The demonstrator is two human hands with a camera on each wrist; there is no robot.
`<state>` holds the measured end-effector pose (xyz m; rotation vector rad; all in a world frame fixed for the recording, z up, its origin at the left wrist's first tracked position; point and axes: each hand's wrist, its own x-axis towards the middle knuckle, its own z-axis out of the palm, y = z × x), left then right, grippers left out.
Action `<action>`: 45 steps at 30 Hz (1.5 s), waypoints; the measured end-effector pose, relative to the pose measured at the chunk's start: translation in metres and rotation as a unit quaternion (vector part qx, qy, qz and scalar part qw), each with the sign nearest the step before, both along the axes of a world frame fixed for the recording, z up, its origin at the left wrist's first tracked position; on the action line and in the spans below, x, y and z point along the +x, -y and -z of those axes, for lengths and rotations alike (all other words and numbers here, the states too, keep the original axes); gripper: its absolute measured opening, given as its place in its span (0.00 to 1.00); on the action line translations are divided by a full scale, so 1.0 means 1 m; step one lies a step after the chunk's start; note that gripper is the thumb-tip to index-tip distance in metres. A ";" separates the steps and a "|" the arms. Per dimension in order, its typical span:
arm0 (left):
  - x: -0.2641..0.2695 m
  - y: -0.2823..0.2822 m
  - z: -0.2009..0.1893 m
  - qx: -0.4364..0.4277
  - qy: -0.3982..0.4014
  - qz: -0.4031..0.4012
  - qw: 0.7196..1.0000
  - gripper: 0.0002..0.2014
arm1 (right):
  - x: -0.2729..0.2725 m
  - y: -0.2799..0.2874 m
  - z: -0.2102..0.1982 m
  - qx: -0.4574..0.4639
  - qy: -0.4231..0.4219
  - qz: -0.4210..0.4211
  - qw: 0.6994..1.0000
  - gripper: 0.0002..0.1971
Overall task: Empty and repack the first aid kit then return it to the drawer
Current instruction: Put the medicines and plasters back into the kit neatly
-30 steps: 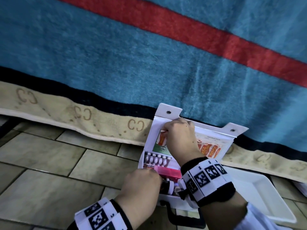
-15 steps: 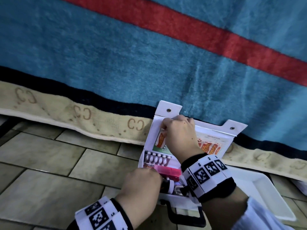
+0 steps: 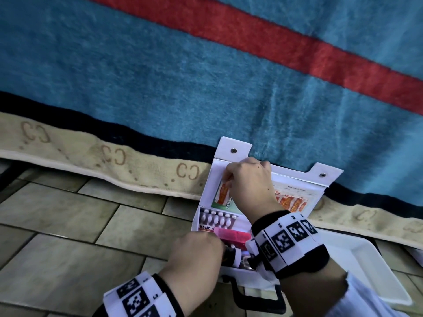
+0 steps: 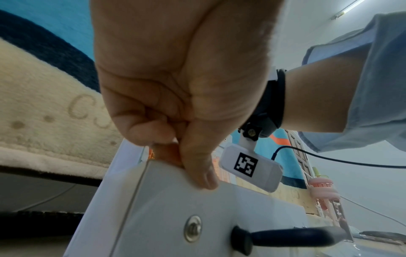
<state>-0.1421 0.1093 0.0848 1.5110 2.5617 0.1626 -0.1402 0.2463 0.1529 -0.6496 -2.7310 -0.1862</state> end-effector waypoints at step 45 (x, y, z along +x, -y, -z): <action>-0.060 -0.008 0.051 0.044 0.187 -0.022 0.981 0.22 | 0.359 -0.034 0.107 -0.235 0.194 0.225 0.925 0.19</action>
